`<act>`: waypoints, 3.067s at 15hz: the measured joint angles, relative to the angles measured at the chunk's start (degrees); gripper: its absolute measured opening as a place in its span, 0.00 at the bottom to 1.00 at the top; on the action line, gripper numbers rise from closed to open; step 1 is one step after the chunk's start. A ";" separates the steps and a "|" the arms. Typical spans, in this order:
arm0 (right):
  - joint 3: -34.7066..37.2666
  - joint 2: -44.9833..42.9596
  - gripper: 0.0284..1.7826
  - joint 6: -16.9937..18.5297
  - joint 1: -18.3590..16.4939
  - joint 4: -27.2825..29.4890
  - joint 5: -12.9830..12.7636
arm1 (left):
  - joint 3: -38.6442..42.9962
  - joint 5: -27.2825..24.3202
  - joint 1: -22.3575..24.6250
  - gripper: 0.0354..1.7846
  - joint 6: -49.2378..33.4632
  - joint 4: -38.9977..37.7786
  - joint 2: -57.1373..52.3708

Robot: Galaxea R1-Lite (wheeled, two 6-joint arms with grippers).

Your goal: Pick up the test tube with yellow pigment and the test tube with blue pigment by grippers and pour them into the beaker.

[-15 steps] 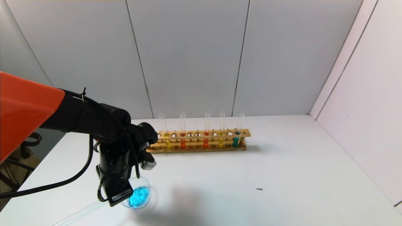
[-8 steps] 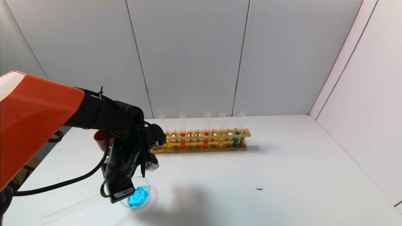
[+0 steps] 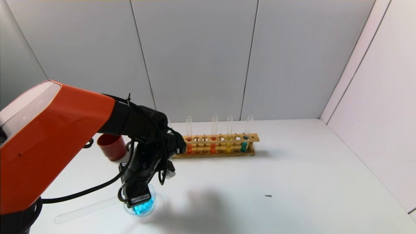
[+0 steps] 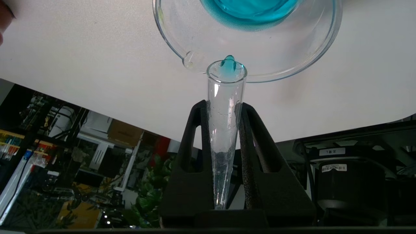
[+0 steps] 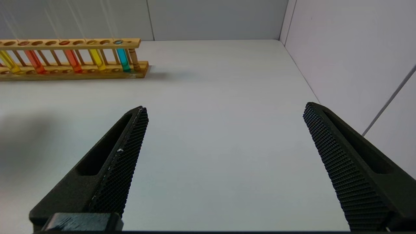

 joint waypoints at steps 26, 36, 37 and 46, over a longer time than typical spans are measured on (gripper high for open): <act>0.00 0.00 0.98 0.00 -0.01 0.00 -0.02 | -1.96 -5.84 11.72 0.15 -15.69 -14.45 -19.02; 0.00 0.00 0.98 0.00 0.00 0.00 -0.02 | -4.41 -16.68 30.07 0.15 -18.08 -49.86 -20.46; 0.00 0.00 0.98 -0.02 0.00 0.00 0.00 | -4.17 -17.75 30.93 0.15 -18.88 -52.38 -19.76; 0.00 0.00 0.98 0.00 -0.01 0.00 -0.02 | 4.29 -18.74 33.51 0.15 -20.64 -68.95 -14.12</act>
